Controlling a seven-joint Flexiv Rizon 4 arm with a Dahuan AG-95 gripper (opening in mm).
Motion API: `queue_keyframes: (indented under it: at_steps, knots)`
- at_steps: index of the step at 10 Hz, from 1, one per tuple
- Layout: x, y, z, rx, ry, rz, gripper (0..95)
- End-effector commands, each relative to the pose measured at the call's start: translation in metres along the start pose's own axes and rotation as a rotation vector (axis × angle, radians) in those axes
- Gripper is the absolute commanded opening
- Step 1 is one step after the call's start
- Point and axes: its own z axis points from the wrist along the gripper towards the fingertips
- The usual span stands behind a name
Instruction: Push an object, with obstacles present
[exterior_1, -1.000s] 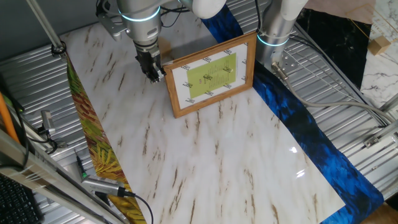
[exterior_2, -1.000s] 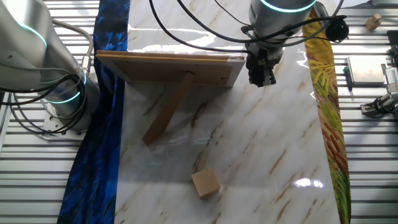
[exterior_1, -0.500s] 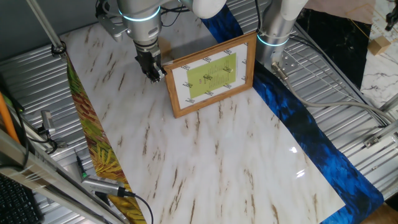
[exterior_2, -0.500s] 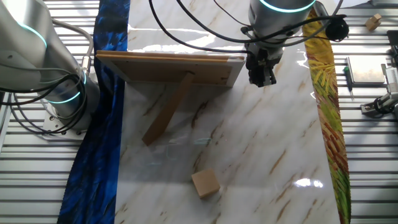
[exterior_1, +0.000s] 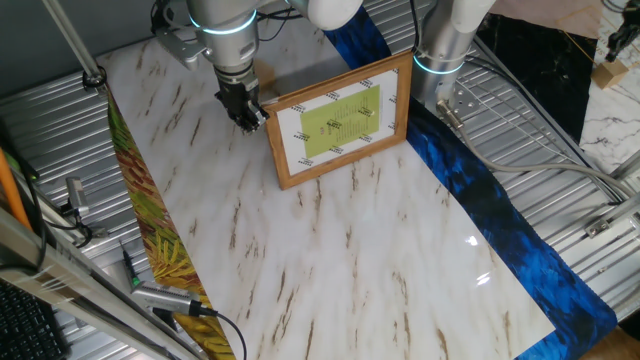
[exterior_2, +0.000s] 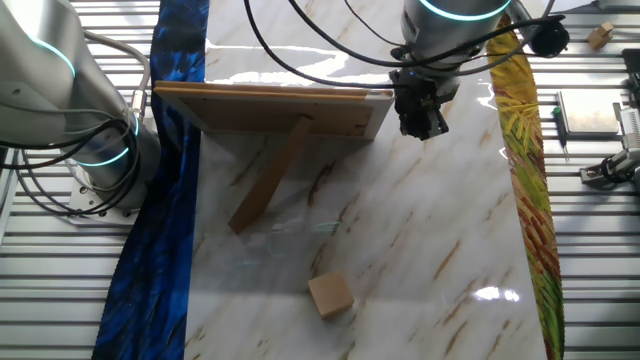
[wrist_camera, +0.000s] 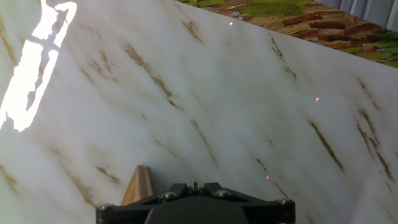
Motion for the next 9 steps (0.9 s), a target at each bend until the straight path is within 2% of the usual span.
queue_keyframes:
  at_steps: [1,3,9]
  knots:
    - [-0.0004,-0.0001,0.0001,-0.006,0.011,-0.006,0.0]
    - [-0.0004,-0.0001,0.0001,-0.01,0.021,-0.01,0.0]
    - [-0.0004,-0.0001,0.0001,-0.009,0.005,0.04,0.0]
